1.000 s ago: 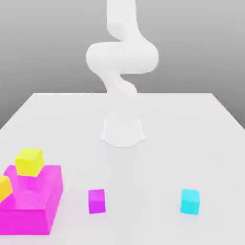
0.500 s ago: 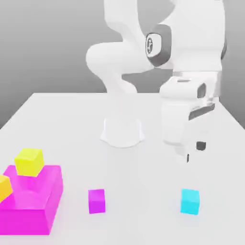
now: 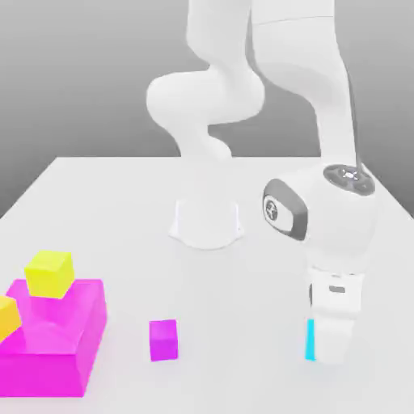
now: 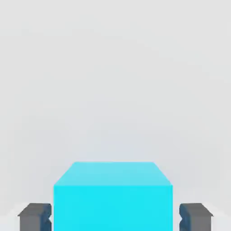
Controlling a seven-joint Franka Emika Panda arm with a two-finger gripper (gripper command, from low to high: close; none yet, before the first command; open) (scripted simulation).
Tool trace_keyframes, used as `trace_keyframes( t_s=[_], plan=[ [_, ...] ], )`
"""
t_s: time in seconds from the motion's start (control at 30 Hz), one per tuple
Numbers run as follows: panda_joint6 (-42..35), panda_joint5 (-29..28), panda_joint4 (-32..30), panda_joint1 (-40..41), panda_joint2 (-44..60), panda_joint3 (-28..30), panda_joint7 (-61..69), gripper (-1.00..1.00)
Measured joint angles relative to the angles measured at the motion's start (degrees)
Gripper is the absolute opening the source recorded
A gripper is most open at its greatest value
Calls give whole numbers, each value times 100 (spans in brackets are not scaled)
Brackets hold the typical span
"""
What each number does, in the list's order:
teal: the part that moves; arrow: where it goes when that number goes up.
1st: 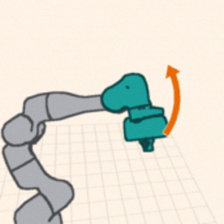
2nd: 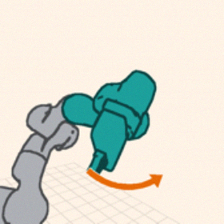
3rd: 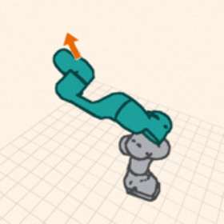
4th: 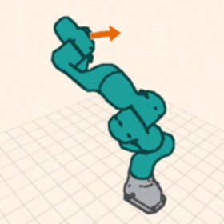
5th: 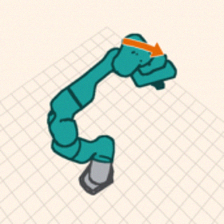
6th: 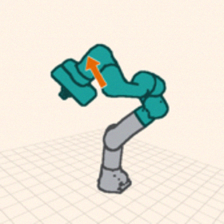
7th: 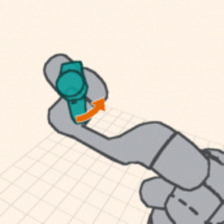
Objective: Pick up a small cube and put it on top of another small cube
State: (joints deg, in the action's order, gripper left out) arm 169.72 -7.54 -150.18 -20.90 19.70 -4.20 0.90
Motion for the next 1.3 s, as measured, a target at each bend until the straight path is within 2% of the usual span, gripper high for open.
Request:
trace_keyframes(
  t_s=[0.1,0.3,0.9,1.3],
  plan=[
    [32,-19,8,-16,43,18,-14,-100],
    [-822,373,-185,234,-1003,-263,291,-100],
    [-2499,547,1054,2108,-1371,1457,651,-100],
    [-3561,880,1926,3732,-1614,2276,1048,-100]
  ],
)
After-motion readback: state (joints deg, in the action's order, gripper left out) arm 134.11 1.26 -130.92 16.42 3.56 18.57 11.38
